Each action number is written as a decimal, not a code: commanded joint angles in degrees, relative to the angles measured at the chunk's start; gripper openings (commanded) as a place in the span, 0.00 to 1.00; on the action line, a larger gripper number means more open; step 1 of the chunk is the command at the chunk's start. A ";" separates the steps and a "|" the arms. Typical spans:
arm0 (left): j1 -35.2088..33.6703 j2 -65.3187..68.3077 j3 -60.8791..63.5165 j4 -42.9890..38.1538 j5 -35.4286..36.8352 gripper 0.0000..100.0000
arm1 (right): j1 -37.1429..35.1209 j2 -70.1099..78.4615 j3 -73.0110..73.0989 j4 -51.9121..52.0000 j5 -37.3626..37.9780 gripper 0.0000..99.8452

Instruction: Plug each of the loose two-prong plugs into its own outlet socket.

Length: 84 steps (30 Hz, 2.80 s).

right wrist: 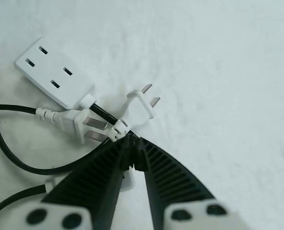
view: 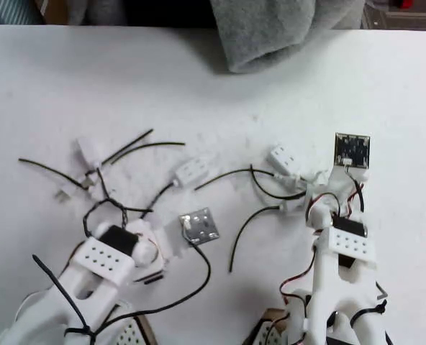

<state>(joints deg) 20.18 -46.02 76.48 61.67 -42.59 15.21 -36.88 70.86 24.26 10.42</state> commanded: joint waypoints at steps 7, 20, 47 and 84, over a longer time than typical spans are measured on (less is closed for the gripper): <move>0.75 -0.75 -0.79 -2.02 0.09 0.16 | -1.10 -0.57 -0.09 -0.66 0.26 0.02; 2.86 3.56 -2.29 -2.81 0.18 0.16 | -1.45 -0.57 0.09 -0.75 0.44 0.02; 1.89 10.33 -7.82 -0.09 4.04 0.17 | -1.36 -0.57 0.09 -0.75 0.44 0.02; 2.86 18.33 -13.71 -1.58 6.51 0.19 | -1.45 -0.57 0.09 -0.66 0.44 0.02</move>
<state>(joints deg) 23.16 -26.33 65.05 61.14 -36.88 14.15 -36.88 71.38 24.18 10.42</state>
